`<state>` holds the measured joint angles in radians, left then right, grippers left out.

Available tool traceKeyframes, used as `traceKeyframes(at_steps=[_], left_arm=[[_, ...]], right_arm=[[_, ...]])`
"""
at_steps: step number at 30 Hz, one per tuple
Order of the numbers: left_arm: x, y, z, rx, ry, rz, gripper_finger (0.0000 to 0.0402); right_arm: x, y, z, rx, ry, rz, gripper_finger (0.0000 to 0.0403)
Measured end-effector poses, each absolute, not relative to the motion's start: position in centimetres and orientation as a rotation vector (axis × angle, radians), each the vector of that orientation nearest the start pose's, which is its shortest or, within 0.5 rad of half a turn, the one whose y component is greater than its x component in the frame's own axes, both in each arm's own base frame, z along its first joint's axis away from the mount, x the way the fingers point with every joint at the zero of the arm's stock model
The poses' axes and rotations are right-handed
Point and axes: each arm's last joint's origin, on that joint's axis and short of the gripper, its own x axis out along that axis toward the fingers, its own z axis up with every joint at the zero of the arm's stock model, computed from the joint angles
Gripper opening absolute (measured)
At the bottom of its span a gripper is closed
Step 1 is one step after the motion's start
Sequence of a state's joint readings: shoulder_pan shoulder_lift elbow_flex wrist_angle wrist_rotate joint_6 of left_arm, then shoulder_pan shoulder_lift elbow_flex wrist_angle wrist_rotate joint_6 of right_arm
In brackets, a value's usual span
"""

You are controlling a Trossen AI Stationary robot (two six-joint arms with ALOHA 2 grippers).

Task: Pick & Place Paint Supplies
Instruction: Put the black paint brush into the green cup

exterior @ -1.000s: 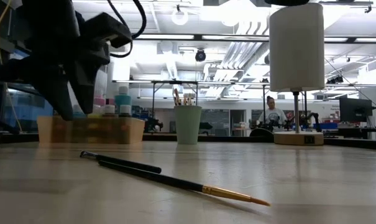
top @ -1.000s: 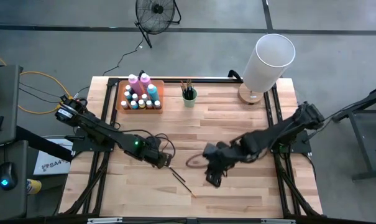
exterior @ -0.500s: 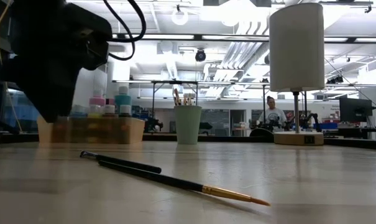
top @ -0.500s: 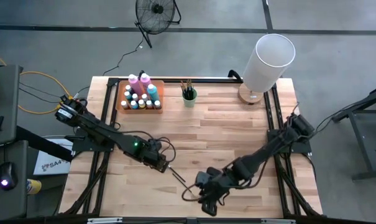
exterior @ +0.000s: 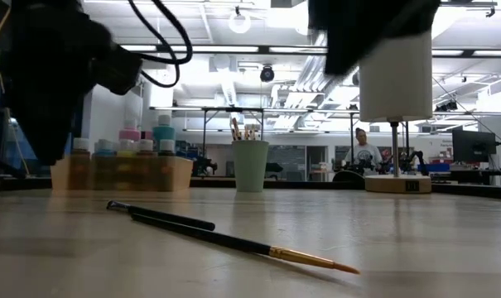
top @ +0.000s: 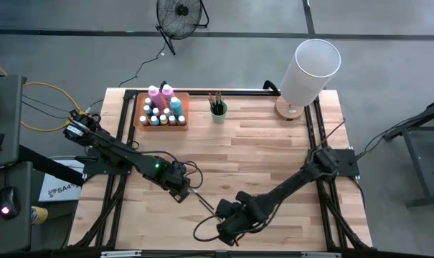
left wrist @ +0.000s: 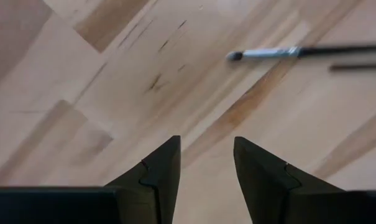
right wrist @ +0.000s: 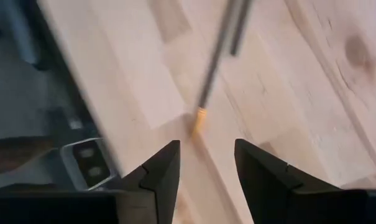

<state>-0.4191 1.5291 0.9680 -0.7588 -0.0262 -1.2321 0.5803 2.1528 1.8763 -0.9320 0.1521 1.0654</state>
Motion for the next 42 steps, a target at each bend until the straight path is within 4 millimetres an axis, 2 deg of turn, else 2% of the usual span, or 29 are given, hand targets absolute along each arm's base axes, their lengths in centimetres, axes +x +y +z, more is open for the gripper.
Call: traceKeyframes(at_steps=[7, 13, 17, 22, 27, 31, 42], left_arm=[[23.5, -10.4, 19.1, -0.525, 1.422, 0.479, 0.0145], [22.9, -10.0, 19.1, -0.414, 1.454, 0.494, 0.0145], [22.9, -9.9, 19.1, -0.385, 1.448, 0.487, 0.0145], [23.0, -9.9, 19.1, -0.368, 1.445, 0.478, 0.0145], [23.0, -9.9, 19.1, -0.368, 1.444, 0.478, 0.0145], [23.0, -9.9, 19.1, -0.368, 1.444, 0.478, 0.0145], [23.0, -9.9, 19.1, -0.351, 1.447, 0.467, 0.0145]], right_arm=[[39.2, 25.3, 19.8, 0.587, 1.287, -0.234, 0.0109], [39.1, 25.8, 19.2, 0.541, 1.279, -0.208, 0.0091], [39.3, 26.1, 18.2, 0.469, 1.265, -0.198, 0.0102], [39.6, 26.6, 15.7, 0.486, 1.338, -0.179, 0.0147], [39.5, 26.7, 15.6, 0.475, 1.294, -0.248, 0.0182], [39.6, 26.6, 15.3, 0.471, 1.287, -0.278, 0.0183], [39.7, 26.6, 14.3, 0.459, 1.279, -0.313, 0.0150]])
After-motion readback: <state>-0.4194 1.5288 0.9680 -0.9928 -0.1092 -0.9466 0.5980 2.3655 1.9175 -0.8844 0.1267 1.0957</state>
